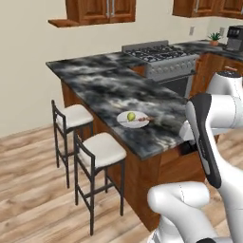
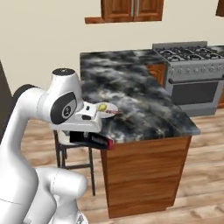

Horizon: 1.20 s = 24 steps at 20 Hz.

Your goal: Retrieve the tupperware and aluminum foil from the cabinet and place them on the dining counter near the plate with lemon and kebab skewer to prepare for storing leftovers.

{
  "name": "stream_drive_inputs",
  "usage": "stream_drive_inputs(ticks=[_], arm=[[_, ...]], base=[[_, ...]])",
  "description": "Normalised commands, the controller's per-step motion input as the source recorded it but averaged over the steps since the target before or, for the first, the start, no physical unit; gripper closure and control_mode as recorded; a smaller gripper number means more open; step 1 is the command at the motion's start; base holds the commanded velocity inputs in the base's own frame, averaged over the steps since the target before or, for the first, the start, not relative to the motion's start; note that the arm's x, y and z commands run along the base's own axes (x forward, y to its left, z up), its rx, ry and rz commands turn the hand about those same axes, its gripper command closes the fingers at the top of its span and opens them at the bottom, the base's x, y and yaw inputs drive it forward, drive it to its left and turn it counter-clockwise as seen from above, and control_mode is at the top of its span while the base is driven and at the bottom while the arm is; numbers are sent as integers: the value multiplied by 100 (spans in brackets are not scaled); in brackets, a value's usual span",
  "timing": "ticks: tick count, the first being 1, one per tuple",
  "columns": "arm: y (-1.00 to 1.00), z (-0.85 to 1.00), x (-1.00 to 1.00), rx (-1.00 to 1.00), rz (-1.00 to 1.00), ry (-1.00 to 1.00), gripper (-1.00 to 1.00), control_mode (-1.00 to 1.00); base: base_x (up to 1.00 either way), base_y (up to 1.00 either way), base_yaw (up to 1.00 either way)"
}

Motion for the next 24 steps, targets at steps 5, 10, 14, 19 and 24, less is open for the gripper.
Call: stream_drive_inputs(ticks=[5, 10, 14, 19, 24], arm=[[0, 0, 0, 0, 0, 0, 100, 100], [0, 0, 0, 0, 0, 0, 100, 100], [0, 0, 0, 0, 0, 0, 100, 100], [0, 0, 0, 0, 0, 0, 100, 100], [0, 0, 0, 0, 0, 0, 100, 100]], base=[[20, 66, -55], [0, 96, -52], [1, 100, -50], [23, 81, -51], [39, 63, -51]])
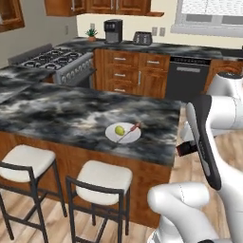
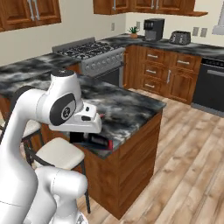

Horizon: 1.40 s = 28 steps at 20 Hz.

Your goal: Retrieve the tupperware and aluminum foil from the cabinet and place them on the dining counter near the plate with lemon and kebab skewer to prepare for storing leftovers.

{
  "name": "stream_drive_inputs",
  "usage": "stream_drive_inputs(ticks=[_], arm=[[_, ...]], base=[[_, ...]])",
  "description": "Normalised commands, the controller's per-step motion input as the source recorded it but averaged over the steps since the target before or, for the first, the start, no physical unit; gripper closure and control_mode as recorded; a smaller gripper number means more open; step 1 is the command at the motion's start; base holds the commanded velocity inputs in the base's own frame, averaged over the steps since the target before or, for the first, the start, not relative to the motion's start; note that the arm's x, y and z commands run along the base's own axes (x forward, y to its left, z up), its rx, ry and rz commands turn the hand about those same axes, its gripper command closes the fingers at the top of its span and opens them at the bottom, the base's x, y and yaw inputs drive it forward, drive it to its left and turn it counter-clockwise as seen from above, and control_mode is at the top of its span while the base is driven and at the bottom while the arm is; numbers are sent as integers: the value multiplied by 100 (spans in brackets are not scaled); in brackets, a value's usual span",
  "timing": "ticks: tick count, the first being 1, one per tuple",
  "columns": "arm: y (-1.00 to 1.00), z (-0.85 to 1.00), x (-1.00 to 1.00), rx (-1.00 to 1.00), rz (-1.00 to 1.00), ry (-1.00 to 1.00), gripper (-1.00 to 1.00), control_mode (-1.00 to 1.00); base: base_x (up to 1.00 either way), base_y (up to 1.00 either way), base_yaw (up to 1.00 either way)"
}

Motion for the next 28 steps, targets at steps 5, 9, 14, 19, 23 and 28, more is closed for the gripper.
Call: stream_drive_inputs(ticks=[5, 9, 14, 19, 23, 28], arm=[[0, 0, 0, 0, 0, 0, 100, 100], [0, 0, 0, 0, 0, 0, 100, 100], [43, 20, 29, -2, -11, -34, 100, -100], [45, 26, 37, 0, -5, -60, 100, -100], [16, -8, 57, 0, -2, -32, 100, -100], [1, -36, 83, 0, -2, -1, 100, -100]], base=[[22, 78, -45], [28, 89, -36], [18, 34, -11], [0, 0, 0], [0, 0, 0], [0, 0, 0]])
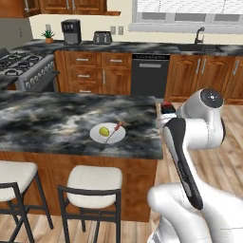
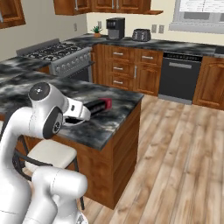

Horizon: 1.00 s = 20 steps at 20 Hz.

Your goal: Retrieve the tupperware and aluminum foil from the cabinet and place them on the dining counter near the plate with lemon and kebab skewer to prepare for storing leftovers.

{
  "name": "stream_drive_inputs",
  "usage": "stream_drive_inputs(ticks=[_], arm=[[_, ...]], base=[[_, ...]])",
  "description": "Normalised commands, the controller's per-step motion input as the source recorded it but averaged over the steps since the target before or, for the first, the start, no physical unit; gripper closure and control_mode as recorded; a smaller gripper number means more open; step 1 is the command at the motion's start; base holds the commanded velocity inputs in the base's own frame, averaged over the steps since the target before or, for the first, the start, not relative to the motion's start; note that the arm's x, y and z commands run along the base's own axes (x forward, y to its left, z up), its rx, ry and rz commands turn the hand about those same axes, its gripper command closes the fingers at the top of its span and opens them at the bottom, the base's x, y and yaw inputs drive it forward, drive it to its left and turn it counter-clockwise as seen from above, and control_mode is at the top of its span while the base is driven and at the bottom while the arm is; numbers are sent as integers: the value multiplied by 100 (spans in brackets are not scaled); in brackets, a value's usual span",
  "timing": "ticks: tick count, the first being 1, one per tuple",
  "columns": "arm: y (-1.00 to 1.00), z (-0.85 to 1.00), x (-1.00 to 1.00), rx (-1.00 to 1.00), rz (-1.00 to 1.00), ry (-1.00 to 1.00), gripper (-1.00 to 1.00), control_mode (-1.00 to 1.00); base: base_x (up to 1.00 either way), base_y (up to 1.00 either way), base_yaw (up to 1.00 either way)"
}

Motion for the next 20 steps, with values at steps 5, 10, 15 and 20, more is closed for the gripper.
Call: stream_drive_inputs(ticks=[5, 10, 15, 20], arm=[[0, -52, 85, 0, 0, 12, 100, -100], [5, -56, 67, 0, 0, 7, 100, -100], [25, -54, 51, 0, 1, 0, 100, -100], [15, -56, 45, 0, 1, 0, 100, -100]], base=[[0, 0, 0], [0, 0, 0], [0, 0, 0], [0, 0, 0]])
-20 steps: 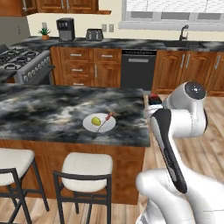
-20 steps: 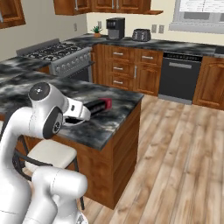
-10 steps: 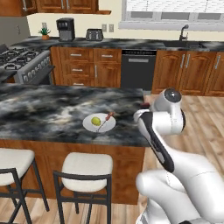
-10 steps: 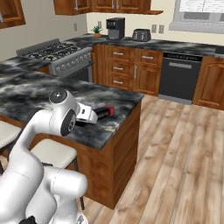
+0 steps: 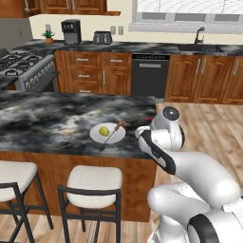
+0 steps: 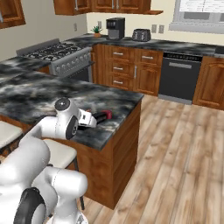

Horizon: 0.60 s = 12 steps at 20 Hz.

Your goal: Retrieve the tupperware and aluminum foil from the cabinet and place them on the dining counter near the plate with lemon and kebab skewer to prepare for storing leftovers.

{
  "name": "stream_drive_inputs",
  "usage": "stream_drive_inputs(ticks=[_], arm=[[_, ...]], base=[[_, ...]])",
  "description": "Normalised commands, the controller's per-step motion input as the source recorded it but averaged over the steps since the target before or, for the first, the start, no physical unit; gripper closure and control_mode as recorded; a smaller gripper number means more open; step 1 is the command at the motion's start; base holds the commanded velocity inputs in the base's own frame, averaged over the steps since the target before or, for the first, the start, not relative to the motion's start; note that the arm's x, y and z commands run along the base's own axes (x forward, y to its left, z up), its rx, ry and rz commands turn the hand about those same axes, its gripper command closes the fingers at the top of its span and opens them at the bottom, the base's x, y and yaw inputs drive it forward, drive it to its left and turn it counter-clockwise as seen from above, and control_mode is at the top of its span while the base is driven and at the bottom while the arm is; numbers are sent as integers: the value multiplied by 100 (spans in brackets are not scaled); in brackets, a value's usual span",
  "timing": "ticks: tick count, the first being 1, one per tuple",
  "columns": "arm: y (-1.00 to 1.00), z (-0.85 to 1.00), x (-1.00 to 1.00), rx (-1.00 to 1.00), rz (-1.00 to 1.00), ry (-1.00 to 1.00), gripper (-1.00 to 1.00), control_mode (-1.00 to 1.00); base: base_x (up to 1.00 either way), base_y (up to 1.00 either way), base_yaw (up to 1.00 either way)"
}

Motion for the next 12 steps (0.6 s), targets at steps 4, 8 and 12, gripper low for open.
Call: stream_drive_inputs(ticks=[4, 8, 12], arm=[[-1, -51, 49, 0, -5, 1, 100, -100], [0, -47, 50, 0, -10, 5, 100, -100], [8, -23, 57, 0, -2, 1, 100, -100]], base=[[0, 0, 0], [0, 0, 0], [0, 0, 0]])
